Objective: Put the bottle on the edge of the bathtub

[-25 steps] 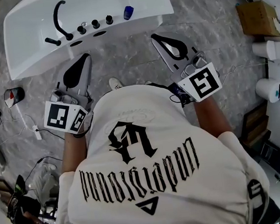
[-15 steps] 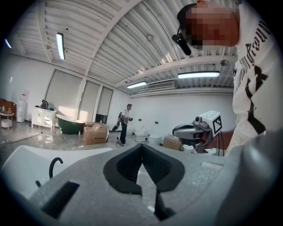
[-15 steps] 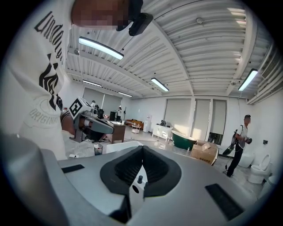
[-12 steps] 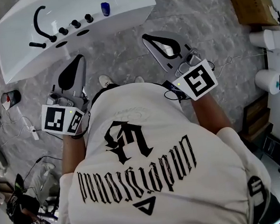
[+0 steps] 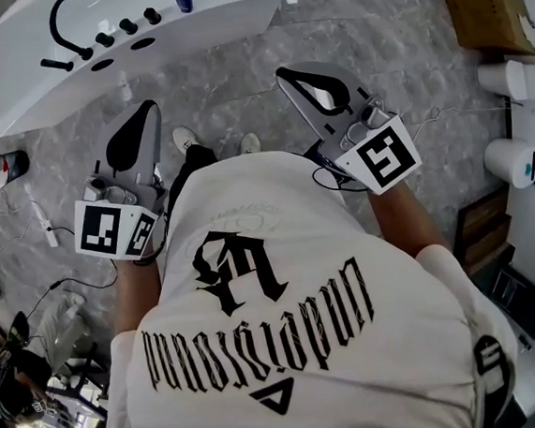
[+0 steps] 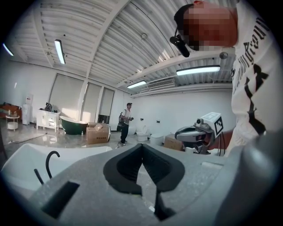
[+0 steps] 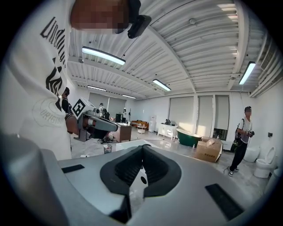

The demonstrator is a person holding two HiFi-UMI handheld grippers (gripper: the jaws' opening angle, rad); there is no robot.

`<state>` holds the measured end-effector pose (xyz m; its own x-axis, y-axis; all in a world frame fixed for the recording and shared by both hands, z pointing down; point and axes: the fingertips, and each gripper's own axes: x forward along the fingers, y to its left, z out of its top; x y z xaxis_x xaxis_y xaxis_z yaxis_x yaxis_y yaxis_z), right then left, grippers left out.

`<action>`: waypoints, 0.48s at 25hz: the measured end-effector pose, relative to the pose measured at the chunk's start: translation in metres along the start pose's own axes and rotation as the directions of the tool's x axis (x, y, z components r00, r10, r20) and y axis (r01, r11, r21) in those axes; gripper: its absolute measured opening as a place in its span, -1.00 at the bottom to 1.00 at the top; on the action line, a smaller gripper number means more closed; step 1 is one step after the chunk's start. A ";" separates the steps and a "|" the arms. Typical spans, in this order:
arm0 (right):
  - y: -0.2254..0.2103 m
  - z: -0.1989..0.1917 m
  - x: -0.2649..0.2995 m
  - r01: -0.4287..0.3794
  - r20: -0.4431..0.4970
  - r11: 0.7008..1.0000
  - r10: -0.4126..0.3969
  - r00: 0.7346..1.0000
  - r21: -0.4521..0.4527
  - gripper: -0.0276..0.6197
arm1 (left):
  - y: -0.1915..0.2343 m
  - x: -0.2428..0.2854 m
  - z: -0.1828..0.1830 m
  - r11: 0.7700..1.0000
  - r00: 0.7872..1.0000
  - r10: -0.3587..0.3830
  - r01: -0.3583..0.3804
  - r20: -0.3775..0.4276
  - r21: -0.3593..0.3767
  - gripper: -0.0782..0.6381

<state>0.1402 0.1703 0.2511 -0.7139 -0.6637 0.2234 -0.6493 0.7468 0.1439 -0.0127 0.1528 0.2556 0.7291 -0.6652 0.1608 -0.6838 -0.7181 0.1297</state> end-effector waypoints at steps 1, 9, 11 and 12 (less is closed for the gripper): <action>0.002 -0.001 -0.007 -0.003 0.003 1.000 0.003 1.000 0.002 -0.87 | -0.007 -0.001 -0.001 1.000 1.000 0.005 -0.005 0.002 -0.001 -0.74; 0.016 -0.002 -0.045 -0.021 0.046 1.000 0.021 0.999 -0.008 -0.87 | -0.044 -0.012 -0.006 0.999 0.998 0.052 -0.052 0.028 -0.003 -0.74; 0.018 -0.003 -0.050 -0.024 0.048 1.000 0.025 0.999 -0.007 -0.87 | -0.049 -0.013 -0.008 0.998 0.998 0.058 -0.058 0.028 -0.003 -0.74; 0.018 -0.003 -0.052 -0.026 0.049 1.000 0.026 0.998 -0.008 -0.87 | -0.052 -0.014 -0.008 0.998 0.998 0.060 -0.060 0.028 -0.003 -0.74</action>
<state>0.1662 0.2187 0.2447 -0.7426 -0.6451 0.1799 -0.6284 0.7641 0.1461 0.0125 0.2006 0.2547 0.6872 -0.7126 0.1413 -0.7264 -0.6761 0.1231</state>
